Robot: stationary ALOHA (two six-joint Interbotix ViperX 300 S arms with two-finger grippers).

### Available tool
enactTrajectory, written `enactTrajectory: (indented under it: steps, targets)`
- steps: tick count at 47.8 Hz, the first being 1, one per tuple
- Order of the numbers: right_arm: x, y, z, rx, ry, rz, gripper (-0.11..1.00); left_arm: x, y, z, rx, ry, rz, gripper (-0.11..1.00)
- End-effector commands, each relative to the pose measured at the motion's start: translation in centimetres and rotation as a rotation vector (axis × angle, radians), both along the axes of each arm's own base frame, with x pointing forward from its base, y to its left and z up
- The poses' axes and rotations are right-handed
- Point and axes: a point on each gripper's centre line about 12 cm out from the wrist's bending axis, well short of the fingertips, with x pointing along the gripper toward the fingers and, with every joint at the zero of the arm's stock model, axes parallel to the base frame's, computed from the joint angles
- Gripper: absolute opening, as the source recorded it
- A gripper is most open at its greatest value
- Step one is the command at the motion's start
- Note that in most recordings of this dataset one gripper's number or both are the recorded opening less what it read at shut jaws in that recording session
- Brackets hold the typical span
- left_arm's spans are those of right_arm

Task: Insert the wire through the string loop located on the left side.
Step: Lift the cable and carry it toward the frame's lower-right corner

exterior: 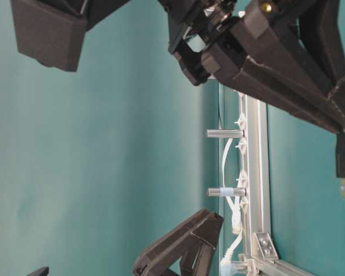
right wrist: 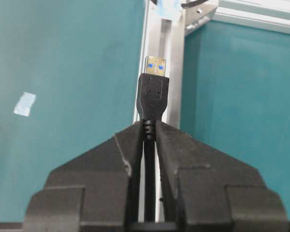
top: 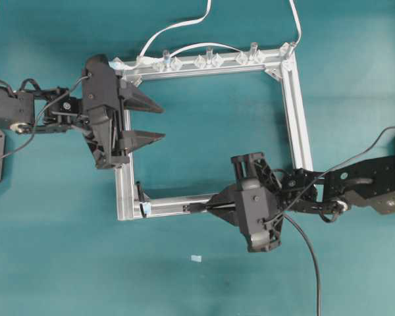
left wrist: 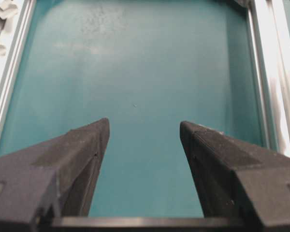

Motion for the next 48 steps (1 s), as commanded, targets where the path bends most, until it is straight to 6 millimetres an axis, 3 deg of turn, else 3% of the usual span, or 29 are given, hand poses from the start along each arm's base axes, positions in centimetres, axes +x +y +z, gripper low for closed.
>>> enactTrajectory:
  steps: [1, 48]
  targets:
    - [0.3, -0.3, 1.6, 0.006, -0.040, -0.003, 0.11, 0.2, -0.4, 1.0, 0.007, -0.030, -0.016, 0.67]
    - [0.4, -1.5, 1.4, -0.021, -0.038, -0.011, 0.11, 0.1, -0.7, 0.9, 0.008, -0.025, -0.026, 0.67]
